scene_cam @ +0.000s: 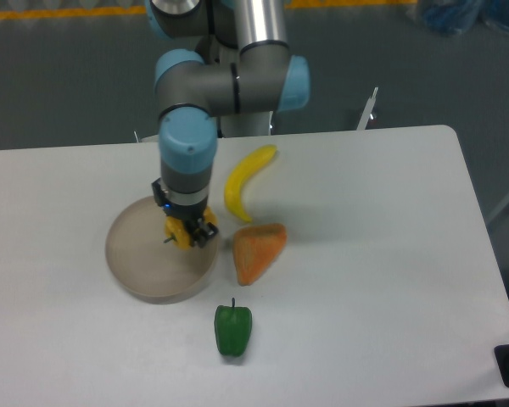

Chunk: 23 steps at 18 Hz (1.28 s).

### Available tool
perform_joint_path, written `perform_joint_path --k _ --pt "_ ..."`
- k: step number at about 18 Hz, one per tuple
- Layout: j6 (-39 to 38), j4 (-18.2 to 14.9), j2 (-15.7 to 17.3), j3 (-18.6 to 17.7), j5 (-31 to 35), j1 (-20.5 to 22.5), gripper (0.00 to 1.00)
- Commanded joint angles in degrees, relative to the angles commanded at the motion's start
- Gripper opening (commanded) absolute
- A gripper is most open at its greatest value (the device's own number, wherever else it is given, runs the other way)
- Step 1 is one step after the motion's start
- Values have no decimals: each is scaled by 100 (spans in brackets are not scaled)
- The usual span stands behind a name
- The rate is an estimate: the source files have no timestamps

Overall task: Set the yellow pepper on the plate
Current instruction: 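Lower the yellow pepper onto the plate and open the gripper, then lift the open gripper up away from the plate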

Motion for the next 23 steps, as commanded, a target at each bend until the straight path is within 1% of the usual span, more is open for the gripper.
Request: perform_joint_path --k 3,4,7,8,9,10,11,13,14,15,17,18,19,20,23 --pt "-192 17 -44 -35 0 -114 27" --pt "-246 52 -114 -27 9 -254 28" --pt "-246 246 -193 -27 0 -334 49" --pt "-220 368 -237 8 0 -352 89" --pt "-220 465 -255 17 9 -361 100" --pt "-168 562 -255 9 44 -352 100" --pt "-167 580 -229 17 79 -352 100" --pt "-167 563 -115 79 394 -326 100" --pt "-167 536 -54 105 683 -265 100" --pt "-158 536 -36 131 833 -116 100" --pt "95 493 174 193 1054 453 100" --pt "323 483 210 237 1063 709 100" --pt "769 457 228 341 1055 1033 100" --pt "1104 448 228 386 1089 1219 100" --pt "1879 431 228 413 1081 1870 100"
